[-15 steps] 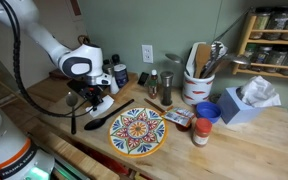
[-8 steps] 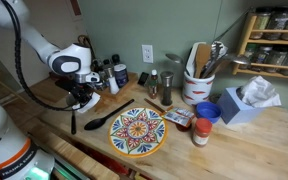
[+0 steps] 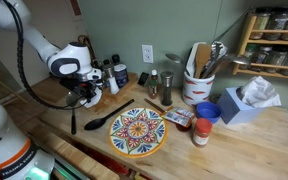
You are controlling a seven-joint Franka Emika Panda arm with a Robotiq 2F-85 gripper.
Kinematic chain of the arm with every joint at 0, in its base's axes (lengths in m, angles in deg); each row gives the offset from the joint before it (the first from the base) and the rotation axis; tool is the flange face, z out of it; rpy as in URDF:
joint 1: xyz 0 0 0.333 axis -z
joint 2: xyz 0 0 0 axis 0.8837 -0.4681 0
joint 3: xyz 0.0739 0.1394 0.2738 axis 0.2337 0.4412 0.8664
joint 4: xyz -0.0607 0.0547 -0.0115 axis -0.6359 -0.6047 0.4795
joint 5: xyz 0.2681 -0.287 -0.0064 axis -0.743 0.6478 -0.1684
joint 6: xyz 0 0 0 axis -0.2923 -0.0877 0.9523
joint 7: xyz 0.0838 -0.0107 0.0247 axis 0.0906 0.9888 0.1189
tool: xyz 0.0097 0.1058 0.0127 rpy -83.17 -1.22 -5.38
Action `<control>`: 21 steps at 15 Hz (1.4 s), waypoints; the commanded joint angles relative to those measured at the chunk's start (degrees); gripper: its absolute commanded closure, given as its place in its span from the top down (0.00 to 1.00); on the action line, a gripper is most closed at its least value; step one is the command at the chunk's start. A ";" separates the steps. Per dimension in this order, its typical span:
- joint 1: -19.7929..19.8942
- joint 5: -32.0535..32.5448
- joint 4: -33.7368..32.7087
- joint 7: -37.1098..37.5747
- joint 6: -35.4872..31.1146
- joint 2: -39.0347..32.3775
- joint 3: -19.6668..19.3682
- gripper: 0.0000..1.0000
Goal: Use a tissue to wipe the wet part of the counter
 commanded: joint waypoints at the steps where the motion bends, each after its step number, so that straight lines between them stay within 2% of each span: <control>1: 2.81 5.52 0.05 5.27 -5.09 -3.04 -2.99 0.01; 6: 6.44 21.00 0.53 17.19 -5.00 -3.84 -8.01 0.01; 9: 7.78 30.90 0.67 24.46 -1.10 -3.38 -10.32 0.01; 11: 8.19 34.59 1.85 26.72 1.50 -2.12 -10.88 0.01; 15: 8.68 31.67 1.91 21.25 9.09 -0.91 -10.44 0.01; 21: 7.34 22.72 1.47 7.08 17.95 -0.01 -8.71 0.01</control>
